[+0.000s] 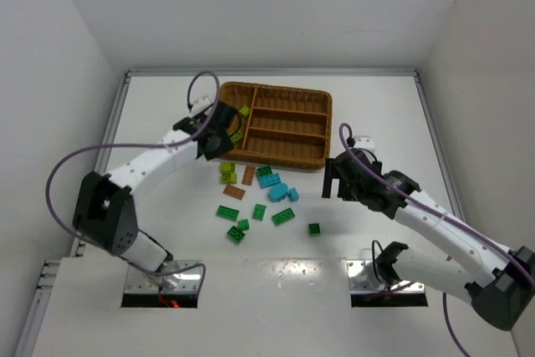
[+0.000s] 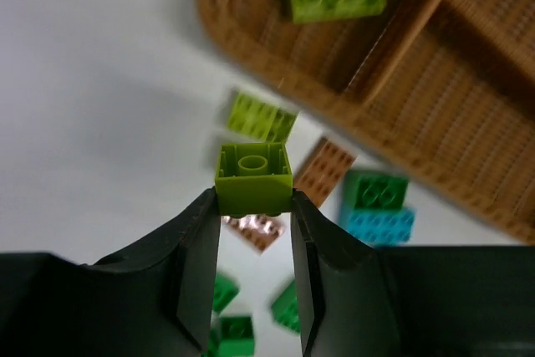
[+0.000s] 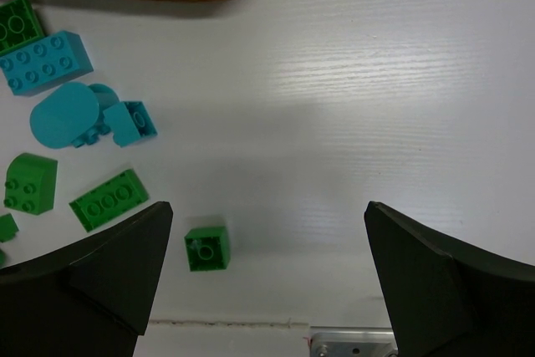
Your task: Sort the legos into containers by color
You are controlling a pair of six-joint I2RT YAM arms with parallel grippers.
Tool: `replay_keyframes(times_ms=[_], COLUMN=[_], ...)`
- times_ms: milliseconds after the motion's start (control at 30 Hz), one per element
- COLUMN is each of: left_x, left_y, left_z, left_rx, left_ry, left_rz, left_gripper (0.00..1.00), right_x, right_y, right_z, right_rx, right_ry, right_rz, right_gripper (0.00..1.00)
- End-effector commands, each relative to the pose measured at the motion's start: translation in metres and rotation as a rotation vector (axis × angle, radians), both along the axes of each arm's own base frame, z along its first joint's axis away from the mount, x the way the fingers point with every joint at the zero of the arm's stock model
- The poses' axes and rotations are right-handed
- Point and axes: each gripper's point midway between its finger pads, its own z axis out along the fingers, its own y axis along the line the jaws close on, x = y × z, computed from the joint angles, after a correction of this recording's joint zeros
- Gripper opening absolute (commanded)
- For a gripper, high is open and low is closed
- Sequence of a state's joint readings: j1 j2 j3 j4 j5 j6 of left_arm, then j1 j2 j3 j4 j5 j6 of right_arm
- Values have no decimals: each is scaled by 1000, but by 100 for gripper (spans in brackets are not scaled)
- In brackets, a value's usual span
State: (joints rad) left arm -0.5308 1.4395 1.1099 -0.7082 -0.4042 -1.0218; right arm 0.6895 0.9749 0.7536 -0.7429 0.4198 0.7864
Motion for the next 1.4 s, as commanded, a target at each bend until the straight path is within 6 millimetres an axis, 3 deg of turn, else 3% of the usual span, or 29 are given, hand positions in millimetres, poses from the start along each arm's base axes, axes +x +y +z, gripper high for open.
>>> replay_keyframes(times_ms=[0, 33, 67, 100, 200, 233, 300, 400, 467, 500, 600, 633, 733, 767, 1033, 1367], left_x=[54, 68, 90, 100, 133, 139, 152, 154, 153, 150, 132, 122, 97, 87, 23, 14], left_y=[3, 7, 1, -2, -6, -8, -15, -18, -19, -23, -37, -39, -39, -36, -8, -2], left_z=[12, 11, 24, 3, 6, -9, -5, -6, 8, 23, 43, 57, 62, 76, 68, 65], left_rx=[75, 69, 46, 52, 21, 37, 16, 14, 1, -1, -14, -19, -13, -31, -45, -25], left_ry=[-46, -48, -84, -33, -52, -24, -29, -24, -48, -79, -107, -132, -135, -163, -137, -122], left_rz=[-30, -18, -24, -36, -36, -44, -71, -98, -112, -132, -201, -233, -266, -272, -264, -267], left_gripper=[24, 24, 24, 24, 31, 37, 61, 76, 76, 76, 76, 76, 76, 76, 76, 76], right_x=[3, 3, 5, 5, 3, 2, 2, -2, -7, -9, -18, -19, -18, -12, 5, 31], right_y=[-3, -3, -1, -1, 1, 3, 12, 24, 33, 51, 77, 80, 91, 91, 106, 128], right_z=[10, 10, 13, 13, 10, 10, 11, 2, -9, -9, -22, -28, -43, -43, -59, -75], right_rx=[1, 1, 7, 7, 12, 19, 51, 75, 94, 142, 184, 169, 120, 104, 65, 42], right_ry=[-32, -32, -39, -39, -22, -16, -10, 25, 60, 77, 130, 142, 183, 177, 165, 151], right_rz=[-19, -19, -19, -19, -8, -2, 32, 105, 157, 231, 340, 358, 389, 377, 371, 389], right_gripper=[100, 100, 100, 100, 100, 100, 100, 95, 93, 90, 86, 82, 81, 81, 73, 67])
